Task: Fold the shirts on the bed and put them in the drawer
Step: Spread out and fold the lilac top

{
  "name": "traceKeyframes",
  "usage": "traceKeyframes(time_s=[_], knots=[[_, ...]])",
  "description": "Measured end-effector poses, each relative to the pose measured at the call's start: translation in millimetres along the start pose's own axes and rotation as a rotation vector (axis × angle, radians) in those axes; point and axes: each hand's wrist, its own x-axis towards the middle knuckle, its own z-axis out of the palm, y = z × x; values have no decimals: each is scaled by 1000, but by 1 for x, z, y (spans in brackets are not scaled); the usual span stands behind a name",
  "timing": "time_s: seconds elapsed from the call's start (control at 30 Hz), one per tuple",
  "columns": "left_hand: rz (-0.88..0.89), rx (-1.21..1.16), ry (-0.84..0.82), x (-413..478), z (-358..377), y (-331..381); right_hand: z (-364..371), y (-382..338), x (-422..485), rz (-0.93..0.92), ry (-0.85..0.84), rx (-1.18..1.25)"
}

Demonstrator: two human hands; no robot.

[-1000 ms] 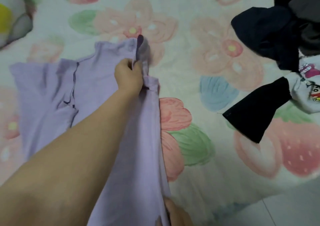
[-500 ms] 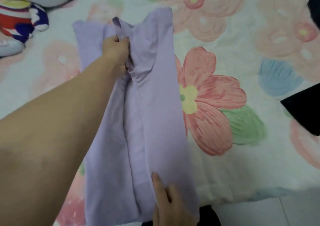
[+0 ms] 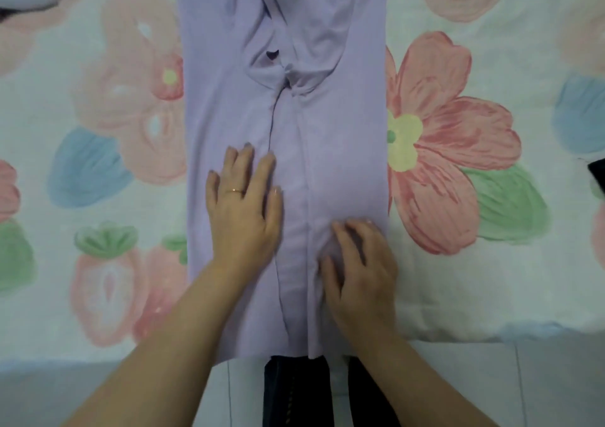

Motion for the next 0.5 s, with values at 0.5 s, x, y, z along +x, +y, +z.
traceKeyframes(time_s=[0.5], knots=[[115,220,-243,-110,-22,-18,-37,4,-46,-357,-343,-119]])
